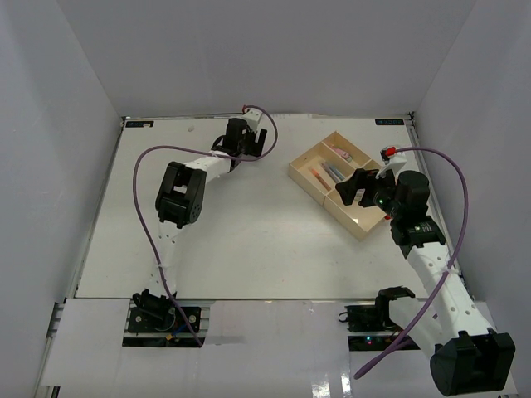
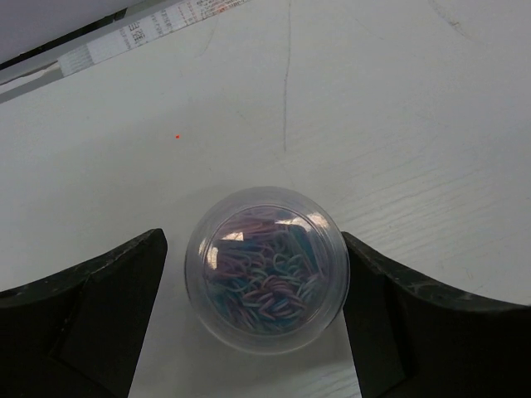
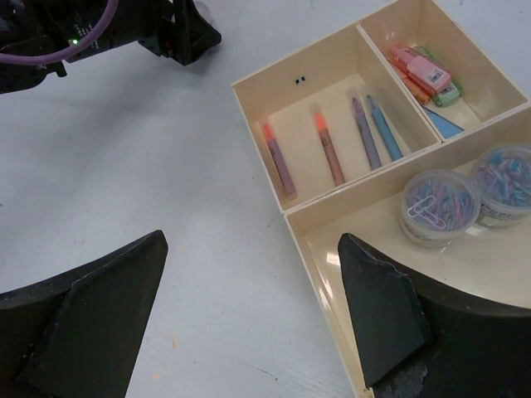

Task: Sort the stationery into containers
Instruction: Pick up the stationery from the center of the board.

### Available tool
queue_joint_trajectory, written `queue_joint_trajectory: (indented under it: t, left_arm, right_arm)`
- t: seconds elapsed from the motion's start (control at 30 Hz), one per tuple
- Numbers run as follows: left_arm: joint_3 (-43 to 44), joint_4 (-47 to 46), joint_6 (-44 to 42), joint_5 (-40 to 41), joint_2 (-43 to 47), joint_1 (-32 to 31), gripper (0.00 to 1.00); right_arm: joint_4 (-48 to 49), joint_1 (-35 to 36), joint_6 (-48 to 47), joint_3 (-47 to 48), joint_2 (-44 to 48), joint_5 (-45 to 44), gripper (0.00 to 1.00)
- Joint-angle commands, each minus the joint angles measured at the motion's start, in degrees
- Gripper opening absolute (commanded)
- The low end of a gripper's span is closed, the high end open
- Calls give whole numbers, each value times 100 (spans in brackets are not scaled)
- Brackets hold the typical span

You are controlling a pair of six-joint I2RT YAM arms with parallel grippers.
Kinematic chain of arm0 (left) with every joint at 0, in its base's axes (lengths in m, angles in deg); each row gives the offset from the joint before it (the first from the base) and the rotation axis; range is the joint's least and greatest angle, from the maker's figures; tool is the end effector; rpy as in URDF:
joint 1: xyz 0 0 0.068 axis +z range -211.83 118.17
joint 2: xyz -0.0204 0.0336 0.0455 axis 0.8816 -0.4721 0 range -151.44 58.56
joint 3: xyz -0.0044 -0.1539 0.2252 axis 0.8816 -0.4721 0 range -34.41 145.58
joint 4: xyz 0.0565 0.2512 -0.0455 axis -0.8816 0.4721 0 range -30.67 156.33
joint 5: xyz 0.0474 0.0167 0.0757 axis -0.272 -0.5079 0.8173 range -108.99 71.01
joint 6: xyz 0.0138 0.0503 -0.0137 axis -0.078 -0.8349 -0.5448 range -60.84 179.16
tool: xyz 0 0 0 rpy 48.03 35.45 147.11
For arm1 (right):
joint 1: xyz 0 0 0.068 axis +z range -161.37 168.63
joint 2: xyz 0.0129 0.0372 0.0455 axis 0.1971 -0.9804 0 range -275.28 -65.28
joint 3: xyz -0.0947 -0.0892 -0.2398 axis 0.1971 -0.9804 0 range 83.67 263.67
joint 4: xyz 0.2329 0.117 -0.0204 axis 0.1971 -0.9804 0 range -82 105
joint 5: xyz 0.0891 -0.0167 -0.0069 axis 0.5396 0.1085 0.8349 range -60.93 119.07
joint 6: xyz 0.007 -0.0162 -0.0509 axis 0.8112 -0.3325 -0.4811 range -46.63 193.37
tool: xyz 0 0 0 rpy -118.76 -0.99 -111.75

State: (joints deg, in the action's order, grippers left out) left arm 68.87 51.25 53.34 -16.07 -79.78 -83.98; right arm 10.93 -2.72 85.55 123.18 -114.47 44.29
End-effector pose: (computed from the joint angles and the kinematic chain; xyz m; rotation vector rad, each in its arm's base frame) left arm 0.5099 -0.2057 0.1477 0.4628 1.9903 -0.1264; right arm 0.2005 0.0400 0.3055 -0.1346 1.8255 0.4975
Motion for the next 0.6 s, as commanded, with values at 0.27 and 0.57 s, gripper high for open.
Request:
queue_joint_trajectory:
  t: [0.27, 0.57]
  left_arm:
    - [-227, -53, 55, -705, 430, -61, 61]
    - [-2416, -177, 344, -503, 2371, -622, 56]
  right_arm:
    - [74, 32, -111, 22, 120, 68, 90]
    - [-14, 93, -234, -13, 208, 103, 90]
